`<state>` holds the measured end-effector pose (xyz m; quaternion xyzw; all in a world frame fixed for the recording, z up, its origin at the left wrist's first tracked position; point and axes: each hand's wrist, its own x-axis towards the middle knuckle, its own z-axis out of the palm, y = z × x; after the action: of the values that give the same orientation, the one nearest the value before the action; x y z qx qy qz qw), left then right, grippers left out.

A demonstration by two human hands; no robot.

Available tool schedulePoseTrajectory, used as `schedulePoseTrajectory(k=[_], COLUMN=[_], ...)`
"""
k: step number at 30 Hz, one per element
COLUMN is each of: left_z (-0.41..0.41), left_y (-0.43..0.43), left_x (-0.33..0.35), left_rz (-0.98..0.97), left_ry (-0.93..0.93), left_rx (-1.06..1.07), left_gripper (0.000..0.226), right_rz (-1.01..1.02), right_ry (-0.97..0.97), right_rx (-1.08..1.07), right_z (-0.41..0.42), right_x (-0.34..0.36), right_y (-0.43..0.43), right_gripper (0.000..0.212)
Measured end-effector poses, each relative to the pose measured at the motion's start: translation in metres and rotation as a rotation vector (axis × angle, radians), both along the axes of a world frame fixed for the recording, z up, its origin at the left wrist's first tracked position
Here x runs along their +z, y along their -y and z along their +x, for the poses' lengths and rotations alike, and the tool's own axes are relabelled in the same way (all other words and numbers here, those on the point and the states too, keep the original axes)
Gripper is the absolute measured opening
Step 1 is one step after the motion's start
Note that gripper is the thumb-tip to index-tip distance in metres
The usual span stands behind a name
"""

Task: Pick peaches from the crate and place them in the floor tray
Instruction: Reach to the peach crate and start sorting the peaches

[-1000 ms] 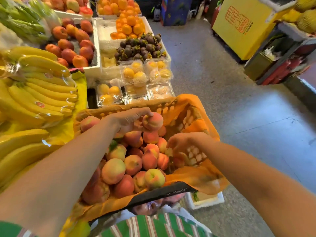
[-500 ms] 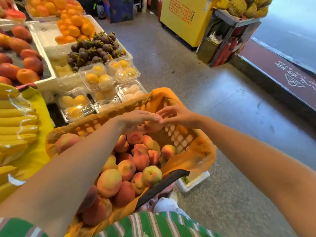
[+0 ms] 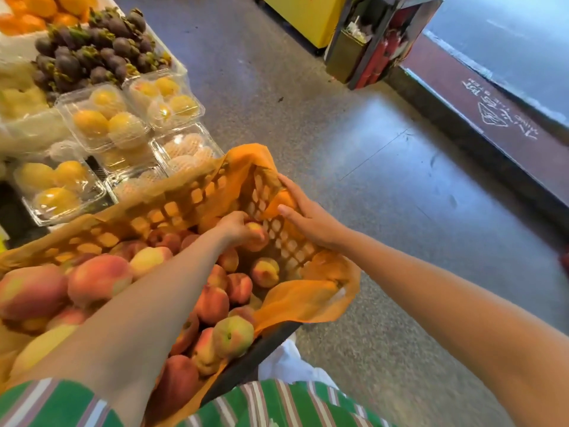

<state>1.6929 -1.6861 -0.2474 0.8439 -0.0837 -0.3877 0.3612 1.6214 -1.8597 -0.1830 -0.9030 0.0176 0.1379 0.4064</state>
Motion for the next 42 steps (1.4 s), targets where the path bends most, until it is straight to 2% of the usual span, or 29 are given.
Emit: schedulePoseTrajectory(k=[8, 14, 16, 18, 20, 21, 23, 25, 27, 31, 35, 39, 42], left_z=[0.001, -0.003, -0.002, -0.003, -0.007, -0.011, -0.019, -0.03, -0.041, -0.055, -0.064, -0.068, -0.072], left_y=[0.013, -0.002, -0.017, -0.037, -0.059, -0.07, -0.088, -0.1, -0.106, -0.105, -0.102, -0.098, -0.09], left_x=[-0.016, 0.014, 0.036, 0.061, 0.085, 0.095, 0.105, 0.106, 0.104, 0.095, 0.086, 0.075, 0.071], left_rz=[0.161, 0.189, 0.206, 0.216, 0.215, 0.218, 0.23, 0.242, 0.246, 0.301, 0.396, 0.458, 0.512], left_ry=[0.099, 0.175, 0.229, 0.256, 0.248, 0.237, 0.22, 0.2, 0.221, 0.284, 0.371, 0.396, 0.388], left_rx=[-0.154, -0.328, -0.374, -0.433, -0.472, -0.49, -0.532, -0.565, -0.579, -0.655, -0.786, -0.851, -0.905], left_gripper=[0.046, 0.041, 0.039, 0.029, 0.016, 0.011, 0.011, 0.019, 0.03, 0.048, 0.051, 0.06, 0.074], right_rz=[-0.013, -0.034, -0.154, -0.292, -0.254, -0.174, -0.029, -0.09, -0.216, -0.303, -0.368, -0.146, 0.066], right_ry=[0.083, 0.083, 0.171, 0.356, 0.505, 0.513, 0.326, 0.023, -0.189, -0.425, -0.495, -0.529, -0.528], right_rx=[0.034, 0.056, 0.067, 0.074, 0.114, 0.17, 0.357, 0.589, 0.733, 0.762, 0.768, 0.661, 0.465], right_z=[-0.002, 0.0, 0.002, 0.005, 0.007, 0.006, 0.001, -0.01, -0.024, -0.043, -0.052, -0.051, -0.048], right_x=[-0.005, -0.006, -0.009, -0.006, 0.006, 0.014, 0.027, 0.031, 0.024, 0.011, 0.011, 0.017, 0.023], right_y=[0.004, 0.006, 0.006, 0.0, -0.017, -0.027, -0.049, -0.067, -0.082, -0.103, -0.111, -0.094, -0.071], right_gripper=[0.065, 0.067, 0.069, 0.071, 0.065, 0.057, 0.038, 0.033, 0.039, 0.057, 0.079, 0.052, 0.053])
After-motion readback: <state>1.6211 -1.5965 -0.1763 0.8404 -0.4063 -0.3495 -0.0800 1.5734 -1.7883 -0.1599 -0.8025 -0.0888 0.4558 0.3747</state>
